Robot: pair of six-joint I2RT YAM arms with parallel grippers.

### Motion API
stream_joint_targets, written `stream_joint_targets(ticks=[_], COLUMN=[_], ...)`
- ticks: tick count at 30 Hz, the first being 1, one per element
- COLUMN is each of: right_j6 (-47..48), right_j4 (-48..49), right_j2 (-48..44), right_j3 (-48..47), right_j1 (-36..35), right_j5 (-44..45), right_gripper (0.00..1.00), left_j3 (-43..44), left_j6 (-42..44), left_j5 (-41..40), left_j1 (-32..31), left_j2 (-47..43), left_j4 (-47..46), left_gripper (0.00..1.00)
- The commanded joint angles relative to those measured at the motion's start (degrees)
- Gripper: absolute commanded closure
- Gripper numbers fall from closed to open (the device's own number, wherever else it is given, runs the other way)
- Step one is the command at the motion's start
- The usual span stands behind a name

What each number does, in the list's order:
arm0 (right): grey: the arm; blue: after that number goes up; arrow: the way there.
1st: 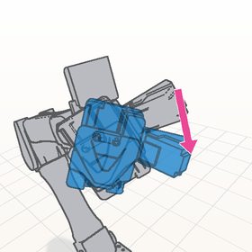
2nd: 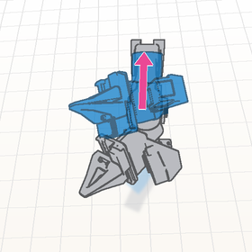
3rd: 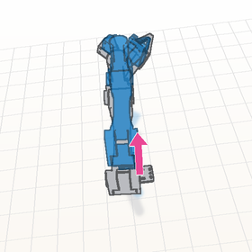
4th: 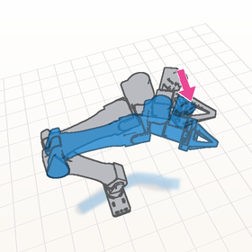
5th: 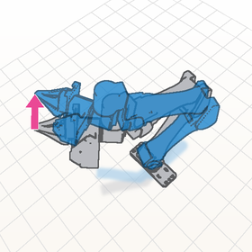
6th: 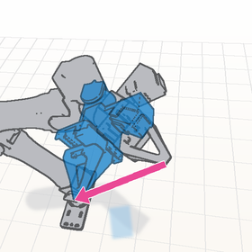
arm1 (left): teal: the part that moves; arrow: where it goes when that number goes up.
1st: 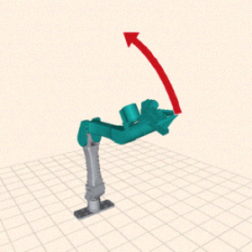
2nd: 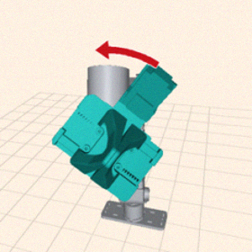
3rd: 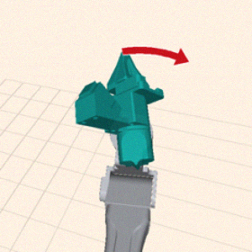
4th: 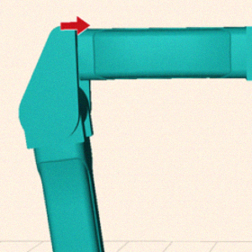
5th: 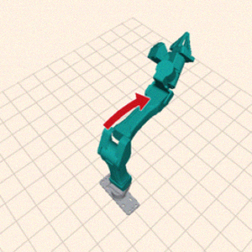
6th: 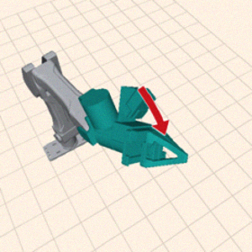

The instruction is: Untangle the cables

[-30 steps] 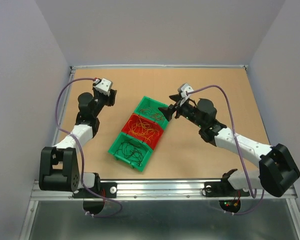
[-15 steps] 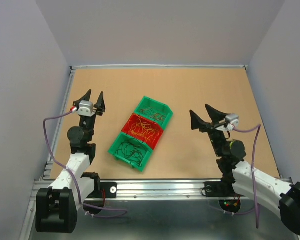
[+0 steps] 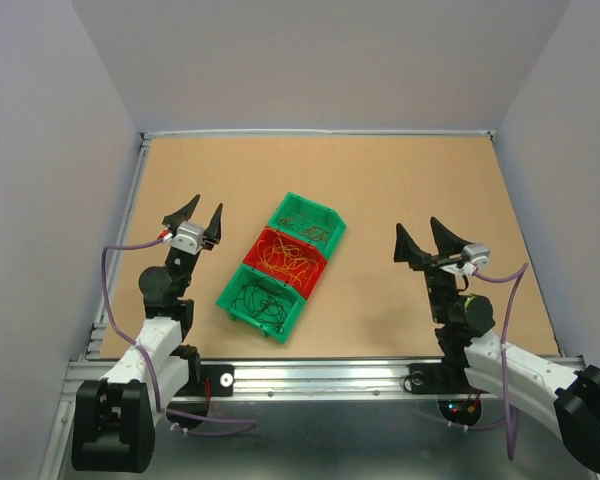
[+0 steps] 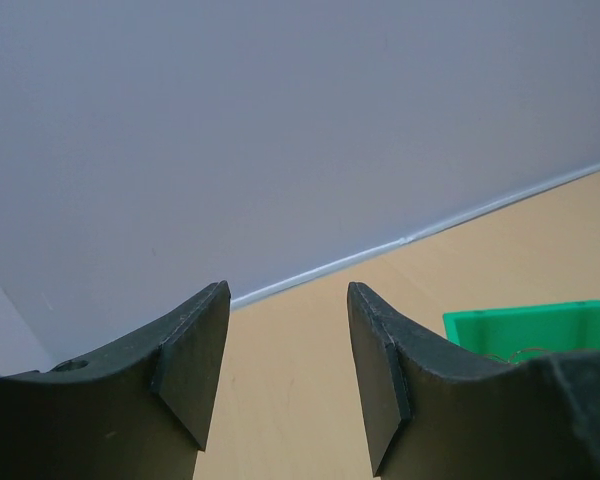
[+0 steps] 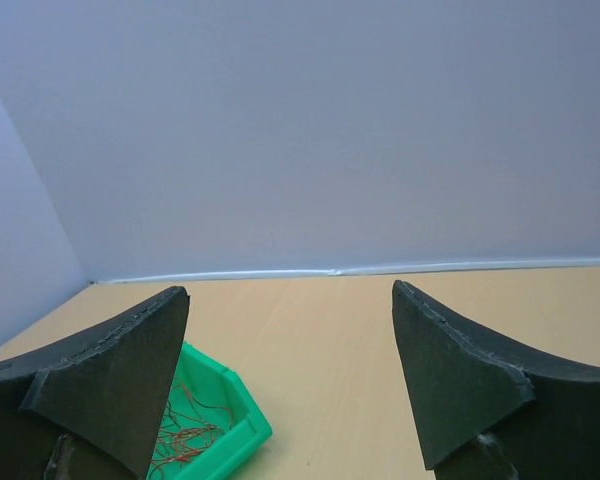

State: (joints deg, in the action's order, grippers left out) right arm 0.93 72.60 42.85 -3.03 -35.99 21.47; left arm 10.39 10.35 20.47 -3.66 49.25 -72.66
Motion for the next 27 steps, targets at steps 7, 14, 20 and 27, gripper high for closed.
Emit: stream_joint_targets(ticks=[7,14,20,27], right_j6=[0.83,0.39,0.57,1.35], right_j4=[20.83,20.92,20.92,21.0], right_j2=[0.92,1.27,1.09,1.18], right_j3=[3.73,3.64,3.73,3.64], right_j1=[-0.14,-0.22,-0.22,-0.22], right_j5=[-1.61,-1.79,-1.7,-3.18], right_gripper=[0.13,0.13,0.13,0.13], left_j3=[0.86,1.3,1.38,1.38], left_j6=[2.13,2.48,2.66,2.66], left_j5=[1.5,1.5,1.59,1.59], left_j1=[-0.03,-0.03,-0.03,-0.03], left_j2=[0.58,1.81,2.16,1.9], left_j4=[-13.03,-12.77,-12.85,-12.68], left_gripper=[0.38,0.38,0.38,0.38])
